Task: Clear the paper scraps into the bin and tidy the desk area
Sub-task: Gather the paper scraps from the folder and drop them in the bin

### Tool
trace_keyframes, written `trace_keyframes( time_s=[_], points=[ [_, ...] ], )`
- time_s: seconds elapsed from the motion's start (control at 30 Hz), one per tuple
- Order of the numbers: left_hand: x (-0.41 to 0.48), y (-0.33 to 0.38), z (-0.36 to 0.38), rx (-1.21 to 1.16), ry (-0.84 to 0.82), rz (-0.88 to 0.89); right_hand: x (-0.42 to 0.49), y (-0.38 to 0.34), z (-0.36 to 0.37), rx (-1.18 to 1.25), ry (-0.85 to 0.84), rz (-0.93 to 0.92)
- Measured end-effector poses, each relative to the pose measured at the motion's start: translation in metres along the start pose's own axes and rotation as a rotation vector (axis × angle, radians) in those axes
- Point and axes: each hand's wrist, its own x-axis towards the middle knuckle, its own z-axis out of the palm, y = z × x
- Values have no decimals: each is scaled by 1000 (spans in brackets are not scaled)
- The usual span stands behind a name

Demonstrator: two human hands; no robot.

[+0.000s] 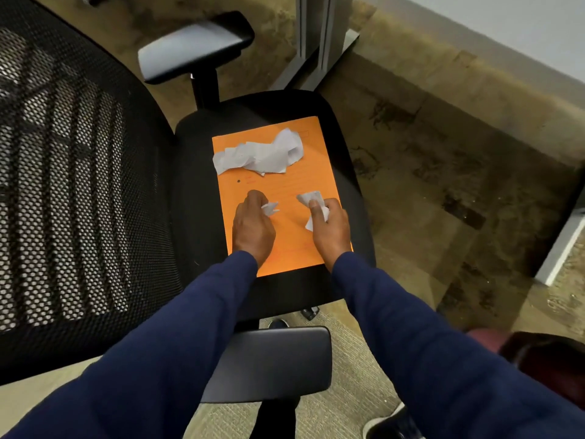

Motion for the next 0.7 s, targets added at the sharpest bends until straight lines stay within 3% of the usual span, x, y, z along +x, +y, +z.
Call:
trace_keyframes(
  time_s=[0.23,0.53,0.7],
  points=[
    [-12,33,4,-293,13,-274,-16,9,-22,360,-27,237],
    [-50,90,47,-398,32,-335,-36,41,-79,559,21,284],
    [-81,131,89,-430,-75,-280,-51,70,-138,567,74,305]
  ],
)
